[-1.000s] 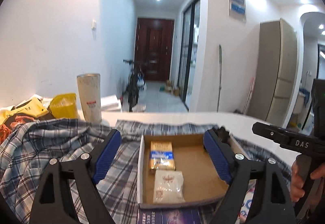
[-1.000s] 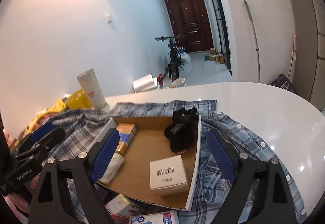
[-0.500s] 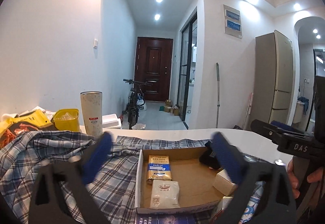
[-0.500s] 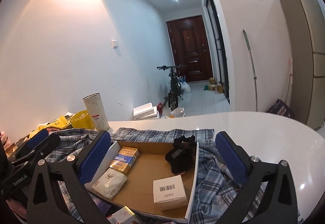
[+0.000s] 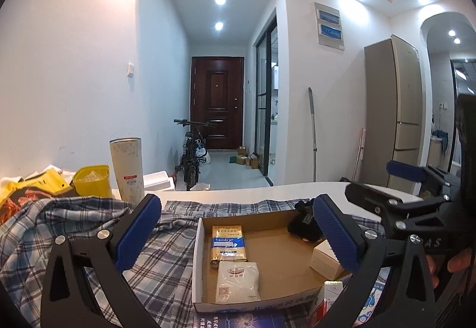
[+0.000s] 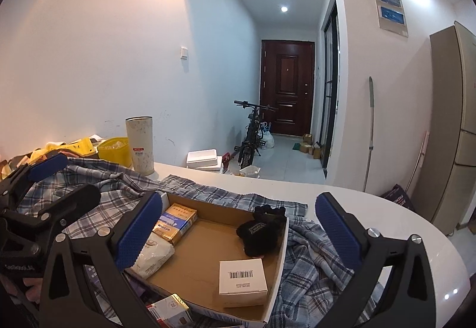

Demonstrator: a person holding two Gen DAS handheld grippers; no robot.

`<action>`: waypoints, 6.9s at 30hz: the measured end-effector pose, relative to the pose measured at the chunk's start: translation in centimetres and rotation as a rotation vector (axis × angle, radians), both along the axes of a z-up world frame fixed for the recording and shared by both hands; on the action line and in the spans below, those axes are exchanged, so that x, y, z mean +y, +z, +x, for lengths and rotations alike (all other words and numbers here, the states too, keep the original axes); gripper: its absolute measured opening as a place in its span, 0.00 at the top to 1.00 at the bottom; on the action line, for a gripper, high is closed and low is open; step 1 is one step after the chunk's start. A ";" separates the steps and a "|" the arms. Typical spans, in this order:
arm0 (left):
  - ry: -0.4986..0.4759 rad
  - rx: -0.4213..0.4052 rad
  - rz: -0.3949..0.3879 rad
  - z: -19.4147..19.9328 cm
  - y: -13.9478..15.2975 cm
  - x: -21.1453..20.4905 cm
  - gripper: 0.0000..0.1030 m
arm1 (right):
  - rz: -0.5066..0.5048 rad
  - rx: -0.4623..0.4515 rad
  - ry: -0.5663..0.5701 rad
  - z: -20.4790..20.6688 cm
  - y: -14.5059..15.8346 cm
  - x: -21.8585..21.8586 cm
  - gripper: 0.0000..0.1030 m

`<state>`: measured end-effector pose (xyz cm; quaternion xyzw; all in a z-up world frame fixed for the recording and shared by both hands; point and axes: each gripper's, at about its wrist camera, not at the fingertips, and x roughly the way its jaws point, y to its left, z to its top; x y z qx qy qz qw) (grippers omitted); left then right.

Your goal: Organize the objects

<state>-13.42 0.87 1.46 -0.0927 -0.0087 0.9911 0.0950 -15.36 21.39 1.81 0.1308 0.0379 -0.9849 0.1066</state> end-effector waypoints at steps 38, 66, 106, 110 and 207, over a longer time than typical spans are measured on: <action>-0.011 0.001 -0.014 0.3 -0.2 0.6 0.00 | 0.025 -0.017 -0.008 -0.2 -0.4 -0.4 0.00; 0.052 0.061 -0.032 8.8 6.8 -0.8 0.00 | -0.029 0.038 -0.080 5.5 6.7 2.2 0.00; -0.287 -0.618 -0.166 0.5 -6.7 7.2 0.25 | 0.007 -0.177 -0.235 9.1 -2.6 5.4 0.00; -0.306 -0.686 -0.168 -0.6 -8.4 7.5 0.38 | -0.004 -0.194 -0.224 8.8 -2.9 5.6 0.00; 0.009 -0.571 -0.009 -8.0 -6.1 -1.9 0.77 | 0.061 -0.358 -0.016 -4.0 -0.2 -2.8 0.32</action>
